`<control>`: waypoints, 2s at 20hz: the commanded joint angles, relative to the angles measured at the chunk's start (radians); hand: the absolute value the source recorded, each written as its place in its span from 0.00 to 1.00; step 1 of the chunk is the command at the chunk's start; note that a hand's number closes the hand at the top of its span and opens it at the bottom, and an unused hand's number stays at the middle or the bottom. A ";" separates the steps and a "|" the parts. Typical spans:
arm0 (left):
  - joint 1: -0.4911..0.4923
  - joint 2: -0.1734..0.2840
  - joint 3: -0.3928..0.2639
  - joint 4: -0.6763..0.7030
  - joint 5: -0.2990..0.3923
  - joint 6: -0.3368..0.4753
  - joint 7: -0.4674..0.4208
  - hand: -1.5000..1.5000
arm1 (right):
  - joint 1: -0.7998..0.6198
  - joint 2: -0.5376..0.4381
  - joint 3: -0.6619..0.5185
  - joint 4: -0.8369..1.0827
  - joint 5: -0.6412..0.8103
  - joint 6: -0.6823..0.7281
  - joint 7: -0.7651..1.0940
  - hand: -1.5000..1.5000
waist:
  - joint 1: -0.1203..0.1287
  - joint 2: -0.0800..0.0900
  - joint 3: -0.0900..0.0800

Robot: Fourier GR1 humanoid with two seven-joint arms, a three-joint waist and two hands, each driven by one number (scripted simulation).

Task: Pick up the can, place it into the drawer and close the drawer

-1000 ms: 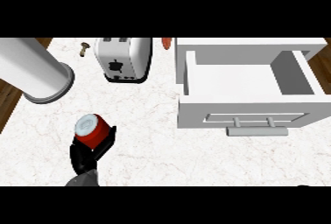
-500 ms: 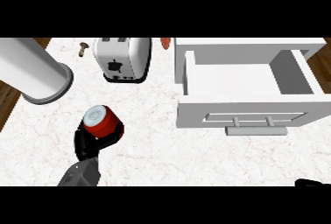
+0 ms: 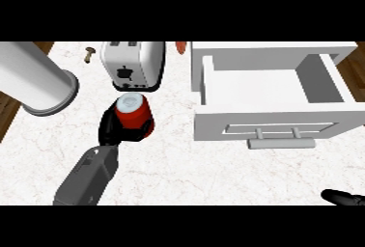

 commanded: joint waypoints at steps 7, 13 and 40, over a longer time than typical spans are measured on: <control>-0.176 -0.015 -0.061 -0.167 -0.072 0.068 0.241 1.00 | 0.025 -0.015 -0.039 -0.019 -0.020 0.016 -0.001 0.00 | 0.012 -0.006 0.002; -0.256 -0.032 -0.080 -0.340 -0.084 0.132 0.466 1.00 | -0.008 -0.045 -0.068 -0.023 -0.043 0.019 0.021 0.00 | 0.014 -0.007 0.002; -0.933 -0.102 -0.120 -0.026 -0.078 0.352 0.797 1.00 | -0.042 -0.035 -0.024 -0.079 -0.013 -0.006 0.098 0.00 | -0.038 0.006 0.002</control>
